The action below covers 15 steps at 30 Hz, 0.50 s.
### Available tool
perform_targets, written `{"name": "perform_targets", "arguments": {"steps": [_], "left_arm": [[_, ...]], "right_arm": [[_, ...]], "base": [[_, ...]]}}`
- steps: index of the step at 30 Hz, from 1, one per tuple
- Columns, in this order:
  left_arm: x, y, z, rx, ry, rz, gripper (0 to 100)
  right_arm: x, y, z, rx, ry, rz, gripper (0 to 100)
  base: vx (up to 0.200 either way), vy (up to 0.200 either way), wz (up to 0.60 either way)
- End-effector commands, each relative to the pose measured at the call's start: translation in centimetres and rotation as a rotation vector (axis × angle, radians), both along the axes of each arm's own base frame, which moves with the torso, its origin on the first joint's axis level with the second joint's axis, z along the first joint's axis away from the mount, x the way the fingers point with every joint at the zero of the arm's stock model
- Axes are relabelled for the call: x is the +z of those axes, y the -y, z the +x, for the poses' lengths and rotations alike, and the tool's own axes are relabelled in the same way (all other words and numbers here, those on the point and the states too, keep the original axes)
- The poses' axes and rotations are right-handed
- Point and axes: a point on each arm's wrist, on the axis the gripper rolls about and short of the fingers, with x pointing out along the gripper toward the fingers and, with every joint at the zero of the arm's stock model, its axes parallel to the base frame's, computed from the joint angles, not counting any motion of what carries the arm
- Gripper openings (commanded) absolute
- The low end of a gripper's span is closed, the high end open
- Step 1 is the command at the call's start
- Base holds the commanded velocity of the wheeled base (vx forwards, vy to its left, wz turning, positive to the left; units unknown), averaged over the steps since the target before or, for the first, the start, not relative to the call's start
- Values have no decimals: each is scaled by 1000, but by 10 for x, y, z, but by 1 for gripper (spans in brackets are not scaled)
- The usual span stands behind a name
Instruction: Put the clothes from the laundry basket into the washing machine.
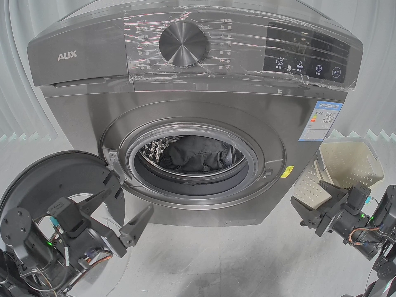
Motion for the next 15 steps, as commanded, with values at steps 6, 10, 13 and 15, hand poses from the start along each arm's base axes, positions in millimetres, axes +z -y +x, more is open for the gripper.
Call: {"name": "perform_targets", "arguments": {"steps": [6,10,13,15], "left_arm": [[6,-29,-9,100,56,13,100],[6,-31,-9,111,63,22,100],[11,-35,-13,111,93,23,100],[11,-37,-15,117,87,28,100]], "right_arm": [[10,26,-29,-41,-16,-45,100],[8,39,-51,-50,-69,-78,100],[11,50,-63,-88,-56,-66,100],[12,57,-67,-133,-46,-59,100]], "base": [[-67,0,0],[-100,0,0],[-200,0,0],[-100,0,0]]}}
